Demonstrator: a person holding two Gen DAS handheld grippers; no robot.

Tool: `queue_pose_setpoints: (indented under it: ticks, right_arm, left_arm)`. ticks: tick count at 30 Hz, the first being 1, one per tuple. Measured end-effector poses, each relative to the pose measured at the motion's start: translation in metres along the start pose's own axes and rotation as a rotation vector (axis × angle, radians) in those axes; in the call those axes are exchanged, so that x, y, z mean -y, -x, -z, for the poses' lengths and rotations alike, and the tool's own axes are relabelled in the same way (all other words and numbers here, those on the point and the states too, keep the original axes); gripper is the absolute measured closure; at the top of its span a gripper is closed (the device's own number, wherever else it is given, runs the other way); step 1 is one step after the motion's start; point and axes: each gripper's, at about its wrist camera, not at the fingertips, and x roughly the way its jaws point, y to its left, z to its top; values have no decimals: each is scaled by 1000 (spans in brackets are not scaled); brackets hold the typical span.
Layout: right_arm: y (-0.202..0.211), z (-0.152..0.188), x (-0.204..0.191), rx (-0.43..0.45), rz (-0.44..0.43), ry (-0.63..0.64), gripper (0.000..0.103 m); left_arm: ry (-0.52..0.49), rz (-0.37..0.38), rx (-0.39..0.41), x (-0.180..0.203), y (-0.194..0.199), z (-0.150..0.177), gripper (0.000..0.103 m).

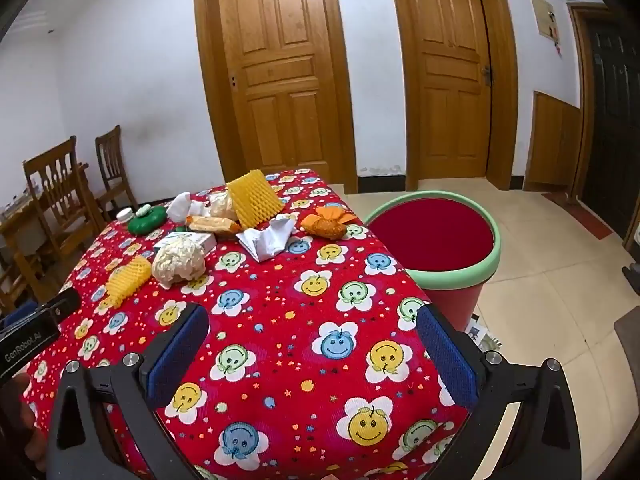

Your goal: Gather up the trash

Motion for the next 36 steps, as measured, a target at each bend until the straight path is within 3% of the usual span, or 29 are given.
queue_pose_setpoints:
  ticks: [36]
  right_arm:
    - [1,-1,0,-2,4,-5,0]
  left_arm:
    - [1,6,1,-2,3,3,15]
